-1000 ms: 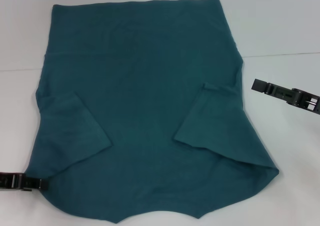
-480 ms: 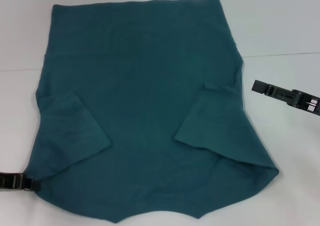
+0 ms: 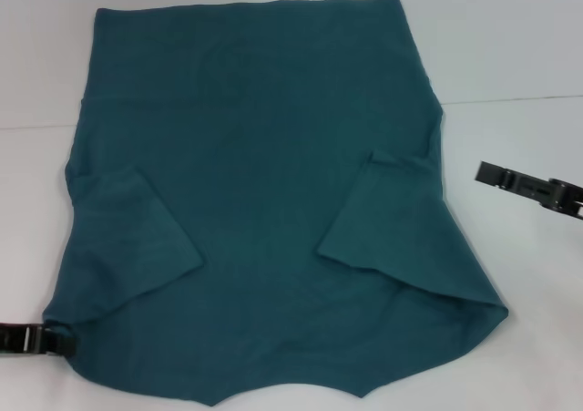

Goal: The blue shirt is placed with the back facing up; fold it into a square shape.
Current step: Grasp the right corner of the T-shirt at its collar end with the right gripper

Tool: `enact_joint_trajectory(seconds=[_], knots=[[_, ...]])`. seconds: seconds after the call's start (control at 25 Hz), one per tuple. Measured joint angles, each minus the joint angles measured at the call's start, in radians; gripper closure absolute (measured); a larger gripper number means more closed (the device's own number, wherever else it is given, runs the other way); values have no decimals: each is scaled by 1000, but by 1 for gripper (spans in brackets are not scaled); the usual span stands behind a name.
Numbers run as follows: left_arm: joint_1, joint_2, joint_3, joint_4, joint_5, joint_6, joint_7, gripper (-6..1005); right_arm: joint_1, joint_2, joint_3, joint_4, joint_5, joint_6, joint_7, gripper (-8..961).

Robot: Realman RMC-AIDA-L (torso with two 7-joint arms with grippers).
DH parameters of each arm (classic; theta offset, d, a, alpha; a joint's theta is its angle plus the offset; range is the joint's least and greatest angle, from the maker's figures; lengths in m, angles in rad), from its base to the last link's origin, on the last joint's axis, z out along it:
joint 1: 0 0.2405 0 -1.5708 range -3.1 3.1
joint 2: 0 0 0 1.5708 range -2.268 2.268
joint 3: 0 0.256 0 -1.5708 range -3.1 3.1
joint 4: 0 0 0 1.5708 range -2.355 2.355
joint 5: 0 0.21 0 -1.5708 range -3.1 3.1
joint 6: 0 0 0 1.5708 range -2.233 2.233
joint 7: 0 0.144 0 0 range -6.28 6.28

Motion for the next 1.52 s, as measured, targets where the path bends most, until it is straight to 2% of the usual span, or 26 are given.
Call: enact_joint_trajectory(seconds=[0.24, 0.44, 0.84, 1.2, 1.52], knots=[[14, -1, -36, 1, -40, 35, 33, 996, -37, -34, 0, -1, -36, -7, 50, 20], [26, -1, -73, 1, -43, 38, 50, 996, -65, -54, 2, -2, -74, -13, 97, 23], [37, -1, -95, -4, -44, 23, 62, 995, -83, -82, 10, -28, -226, -29, 231, 25], [36, -2, -102, 0, -44, 21, 74, 995, -43, -85, -1, -20, -332, -32, 318, 26], [36, -1, -102, -1, -44, 21, 81, 994, 1, -71, -7, 1, -399, -32, 343, 28]])
